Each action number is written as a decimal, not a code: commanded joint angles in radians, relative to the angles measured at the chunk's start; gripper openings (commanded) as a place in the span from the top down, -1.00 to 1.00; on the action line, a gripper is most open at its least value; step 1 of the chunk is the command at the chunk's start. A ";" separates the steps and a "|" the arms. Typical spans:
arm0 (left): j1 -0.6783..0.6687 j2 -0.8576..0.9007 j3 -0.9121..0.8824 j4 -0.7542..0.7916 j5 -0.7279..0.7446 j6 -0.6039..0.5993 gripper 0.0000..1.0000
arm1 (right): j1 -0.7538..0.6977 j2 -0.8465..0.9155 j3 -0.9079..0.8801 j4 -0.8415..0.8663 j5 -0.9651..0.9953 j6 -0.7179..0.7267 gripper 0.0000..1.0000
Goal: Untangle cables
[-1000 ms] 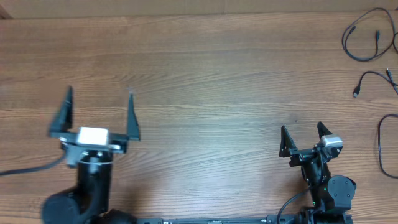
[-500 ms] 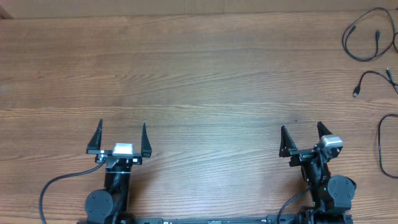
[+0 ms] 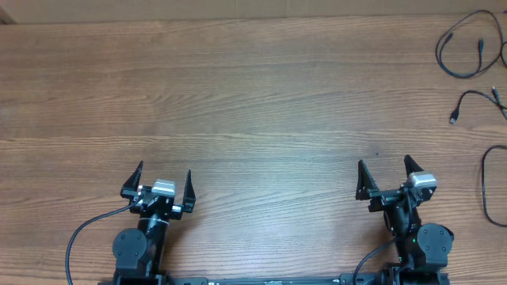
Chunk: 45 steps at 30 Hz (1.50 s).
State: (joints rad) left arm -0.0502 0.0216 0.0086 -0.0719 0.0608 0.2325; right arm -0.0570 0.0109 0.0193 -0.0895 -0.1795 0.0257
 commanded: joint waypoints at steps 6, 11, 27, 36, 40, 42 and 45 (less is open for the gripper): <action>0.006 -0.009 -0.004 -0.002 0.014 -0.027 -1.00 | 0.006 -0.008 -0.003 0.006 -0.005 0.000 -1.00; 0.006 -0.009 -0.004 -0.002 0.014 -0.027 -0.99 | 0.006 -0.008 -0.003 0.006 -0.005 0.000 -1.00; 0.006 -0.008 -0.004 -0.006 -0.026 -0.043 -1.00 | 0.006 -0.008 -0.003 0.006 -0.005 0.000 -1.00; 0.005 -0.010 -0.004 -0.002 -0.127 -0.383 -1.00 | 0.006 -0.008 -0.003 0.006 -0.005 0.000 -1.00; 0.008 -0.010 -0.004 0.001 -0.148 -0.389 -1.00 | 0.006 -0.008 -0.003 0.006 -0.005 0.000 -1.00; 0.023 -0.010 -0.004 0.001 -0.148 -0.390 -1.00 | 0.006 -0.008 -0.003 0.006 -0.005 0.000 -1.00; 0.047 -0.010 -0.004 0.001 -0.131 -0.391 -1.00 | 0.006 -0.008 -0.003 0.006 -0.005 0.000 -1.00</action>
State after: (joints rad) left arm -0.0315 0.0216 0.0086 -0.0750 -0.0574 -0.1177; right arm -0.0563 0.0109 0.0193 -0.0895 -0.1799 0.0261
